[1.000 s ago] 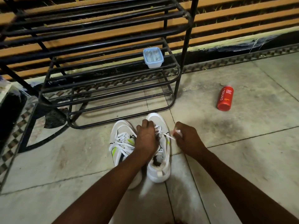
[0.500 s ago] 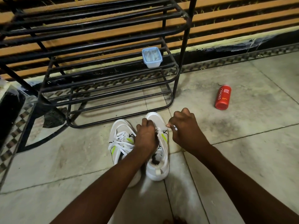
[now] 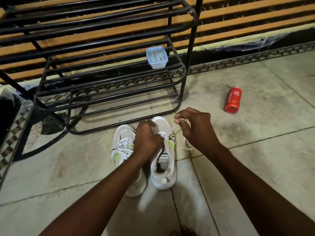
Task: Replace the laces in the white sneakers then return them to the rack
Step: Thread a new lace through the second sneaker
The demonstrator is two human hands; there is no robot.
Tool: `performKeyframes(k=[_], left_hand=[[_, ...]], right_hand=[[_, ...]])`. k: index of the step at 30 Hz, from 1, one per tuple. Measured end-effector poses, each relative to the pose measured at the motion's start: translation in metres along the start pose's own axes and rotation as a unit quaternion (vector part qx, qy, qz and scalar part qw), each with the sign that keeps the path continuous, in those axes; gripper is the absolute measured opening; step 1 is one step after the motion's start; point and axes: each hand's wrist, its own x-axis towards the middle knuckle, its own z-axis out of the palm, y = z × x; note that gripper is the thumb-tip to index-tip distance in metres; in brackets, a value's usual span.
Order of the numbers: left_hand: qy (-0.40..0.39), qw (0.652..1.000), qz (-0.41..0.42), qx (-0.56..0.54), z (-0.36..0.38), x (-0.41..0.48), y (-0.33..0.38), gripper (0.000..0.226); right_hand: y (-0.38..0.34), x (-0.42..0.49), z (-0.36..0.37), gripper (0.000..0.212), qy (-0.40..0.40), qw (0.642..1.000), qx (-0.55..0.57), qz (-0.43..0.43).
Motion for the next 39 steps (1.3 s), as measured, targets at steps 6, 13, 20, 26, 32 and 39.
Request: performKeyframes(k=[6,13,20,26,32,39], left_hand=[[-0.126,0.952,0.034,-0.277,-0.011,0.004,0.035,0.029],[-0.125,0.903,-0.103,-0.397,-0.032,0.023,0.030,0.013],[-0.121,0.830,-0.203,-0.506,-0.035,0.028,0.023,0.014],[-0.081,0.802,-0.255,-0.534,-0.032,0.033,0.017,0.014],[-0.079,0.793,-0.245,-0.552,-0.031,0.035,0.016,0.015],[-0.093,0.937,-0.105,-0.320,-0.025,0.015,0.014,0.034]], right_hand=[[0.001,0.005,0.006,0.006,0.079,0.991,0.109,0.011],[0.025,-0.019,0.008,0.007,0.072,0.994,0.076,0.032],[0.067,-0.061,0.016,0.015,-0.043,0.994,-0.053,0.082],[0.089,-0.083,0.014,0.014,-0.067,0.981,-0.099,0.154],[0.093,-0.093,0.017,0.012,-0.054,0.977,-0.095,0.181],[0.067,-0.082,0.032,0.008,0.007,0.983,-0.018,0.180]])
